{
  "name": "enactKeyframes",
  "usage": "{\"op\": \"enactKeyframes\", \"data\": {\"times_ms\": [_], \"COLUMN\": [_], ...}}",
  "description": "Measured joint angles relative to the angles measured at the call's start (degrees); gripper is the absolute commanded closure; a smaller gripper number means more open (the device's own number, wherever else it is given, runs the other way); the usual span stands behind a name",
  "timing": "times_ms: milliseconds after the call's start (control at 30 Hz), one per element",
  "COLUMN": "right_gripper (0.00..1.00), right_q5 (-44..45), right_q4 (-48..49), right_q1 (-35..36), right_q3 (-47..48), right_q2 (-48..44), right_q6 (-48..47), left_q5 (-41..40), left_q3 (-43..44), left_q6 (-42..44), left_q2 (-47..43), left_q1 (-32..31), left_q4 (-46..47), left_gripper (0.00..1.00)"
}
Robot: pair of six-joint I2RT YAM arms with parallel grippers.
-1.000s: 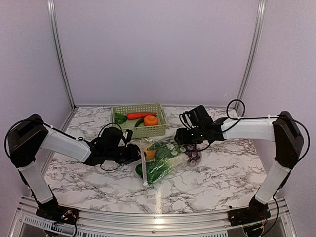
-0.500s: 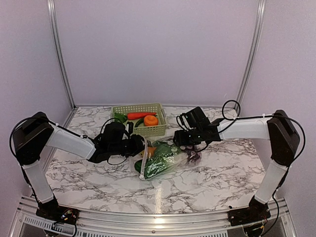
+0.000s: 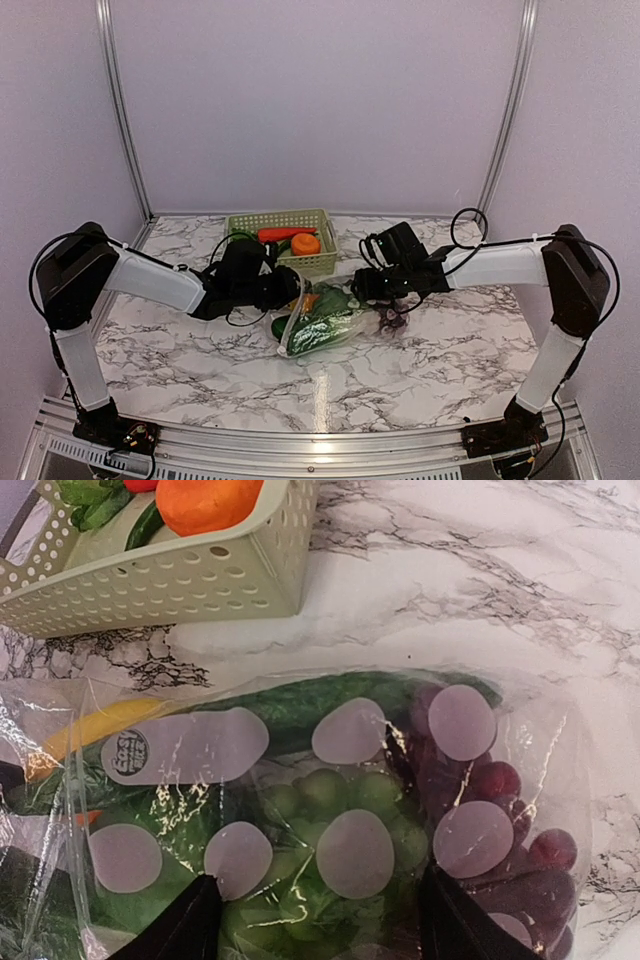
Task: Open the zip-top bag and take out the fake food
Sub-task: Pick up the fake vegetable from the zipper food storage bag.
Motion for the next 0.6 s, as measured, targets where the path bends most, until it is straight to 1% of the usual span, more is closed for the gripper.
{"op": "enactKeyframes", "data": {"times_ms": [167, 300, 433, 533, 600], "right_gripper": [0.35, 0.35, 0.35, 0.35, 0.35], "right_q5": [0.0, -0.2, -0.2, -0.2, -0.1], "right_q4": [0.1, 0.1, 0.1, 0.1, 0.1], "right_q1": [0.0, 0.0, 0.0, 0.0, 0.0], "right_q3": [0.0, 0.0, 0.0, 0.0, 0.0], "right_q2": [0.0, 0.0, 0.0, 0.0, 0.0], "right_q6": [0.0, 0.1, 0.0, 0.0, 0.0], "left_q5": [0.0, 0.1, 0.2, 0.7, 0.8], "left_q3": [0.6, 1.2, 2.1, 2.5, 2.5], "left_q6": [0.5, 0.5, 0.7, 0.7, 0.7], "left_q2": [1.2, 2.3, 3.1, 4.1, 4.5], "left_q1": [0.0, 0.0, 0.0, 0.0, 0.0], "left_q4": [-0.3, -0.5, -0.3, 0.2, 0.6], "left_gripper": [0.67, 0.69, 0.77, 0.84, 0.91]}}
